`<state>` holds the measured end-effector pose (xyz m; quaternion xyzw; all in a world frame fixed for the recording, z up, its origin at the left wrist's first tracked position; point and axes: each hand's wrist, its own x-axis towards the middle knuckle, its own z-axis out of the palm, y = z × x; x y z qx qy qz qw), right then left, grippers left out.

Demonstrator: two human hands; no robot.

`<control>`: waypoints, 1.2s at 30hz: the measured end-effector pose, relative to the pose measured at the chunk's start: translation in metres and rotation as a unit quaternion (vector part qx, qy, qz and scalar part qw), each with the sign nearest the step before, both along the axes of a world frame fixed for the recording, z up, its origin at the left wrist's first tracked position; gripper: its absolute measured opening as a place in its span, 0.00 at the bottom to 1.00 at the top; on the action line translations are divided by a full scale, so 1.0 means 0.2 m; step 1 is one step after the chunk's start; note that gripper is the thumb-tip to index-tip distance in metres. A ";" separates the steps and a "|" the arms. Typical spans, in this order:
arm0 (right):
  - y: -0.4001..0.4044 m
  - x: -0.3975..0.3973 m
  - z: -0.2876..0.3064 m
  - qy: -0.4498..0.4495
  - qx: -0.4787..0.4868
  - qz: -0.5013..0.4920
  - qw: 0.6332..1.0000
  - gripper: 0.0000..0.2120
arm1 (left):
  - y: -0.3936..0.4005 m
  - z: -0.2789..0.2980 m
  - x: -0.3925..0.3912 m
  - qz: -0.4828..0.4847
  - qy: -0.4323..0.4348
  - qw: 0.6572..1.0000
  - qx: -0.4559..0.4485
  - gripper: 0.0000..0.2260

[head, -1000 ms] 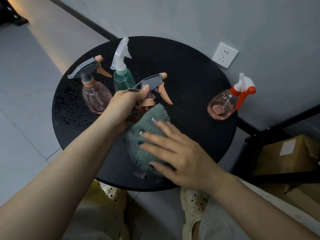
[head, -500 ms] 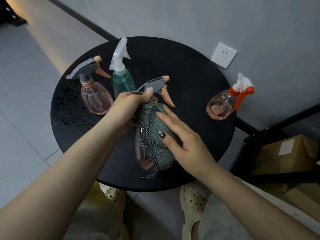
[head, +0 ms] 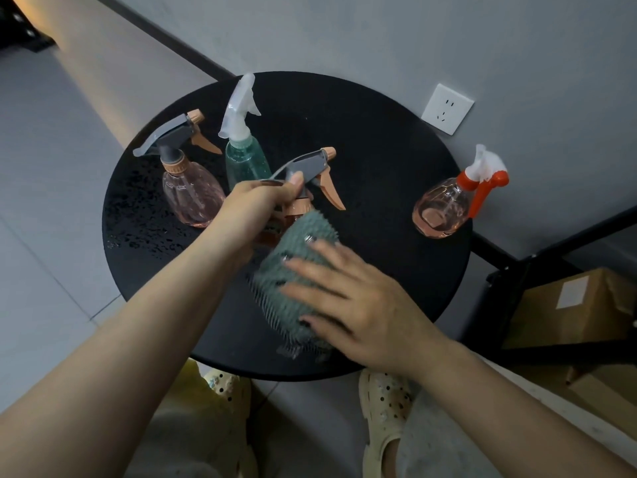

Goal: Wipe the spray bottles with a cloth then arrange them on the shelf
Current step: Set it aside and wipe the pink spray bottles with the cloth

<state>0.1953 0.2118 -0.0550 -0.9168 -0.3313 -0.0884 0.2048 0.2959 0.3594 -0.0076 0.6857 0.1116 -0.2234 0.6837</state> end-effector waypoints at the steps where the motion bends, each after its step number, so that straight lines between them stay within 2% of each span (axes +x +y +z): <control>1: 0.00 0.01 0.01 0.041 0.055 -0.041 0.997 0.19 | -0.01 0.00 0.00 0.000 0.005 1.000 -0.018 0.11; 4: 0.00 0.03 0.02 0.176 0.218 -0.123 0.952 0.23 | -0.02 0.00 -0.01 -0.011 0.013 0.999 -0.028 0.10; 7: 0.00 0.03 0.01 0.214 0.263 -0.133 0.931 0.24 | -0.02 0.01 0.00 -0.004 0.014 1.000 -0.018 0.10; 10: 0.00 0.01 0.01 0.181 0.205 -0.114 0.955 0.25 | -0.01 0.00 0.00 0.001 0.013 1.000 -0.020 0.10; 13: 0.01 -0.01 0.02 0.025 0.041 -0.039 0.998 0.21 | 0.00 0.01 0.00 0.013 0.008 1.000 -0.026 0.09; 15: 0.02 -0.02 0.00 -0.047 -0.053 0.049 0.996 0.17 | 0.01 0.01 0.00 0.014 -0.003 1.000 -0.006 0.10; 17: 0.03 -0.03 -0.01 -0.069 -0.094 0.099 0.988 0.15 | 0.02 0.00 0.00 0.002 -0.018 1.000 0.013 0.10; 20: 0.02 -0.02 -0.01 -0.064 -0.080 0.071 0.992 0.15 | 0.01 -0.02 0.00 -0.010 -0.021 0.999 0.026 0.10; 24: 0.00 0.01 0.01 0.028 0.055 -0.056 0.997 0.19 | 0.00 -0.02 0.01 -0.003 0.002 1.000 -0.015 0.10; 27: 0.00 0.03 0.01 0.156 0.185 -0.125 0.962 0.23 | -0.01 -0.02 0.00 -0.013 0.004 1.000 -0.018 0.09; 30: -0.01 0.04 0.01 0.209 0.269 -0.158 0.927 0.23 | 0.00 -0.03 0.01 -0.015 0.003 1.000 0.009 0.09; 32: 0.00 0.03 0.02 0.209 0.261 -0.147 0.931 0.24 | 0.00 -0.02 0.01 -0.012 0.003 1.000 0.009 0.09; 33: 0.00 0.02 0.02 0.193 0.231 -0.132 0.945 0.25 | 0.00 -0.02 0.01 -0.008 0.004 1.000 -0.003 0.09; 36: 0.00 -0.01 0.02 0.049 0.069 -0.051 0.995 0.23 | 0.00 -0.01 0.00 0.014 0.002 0.999 -0.038 0.10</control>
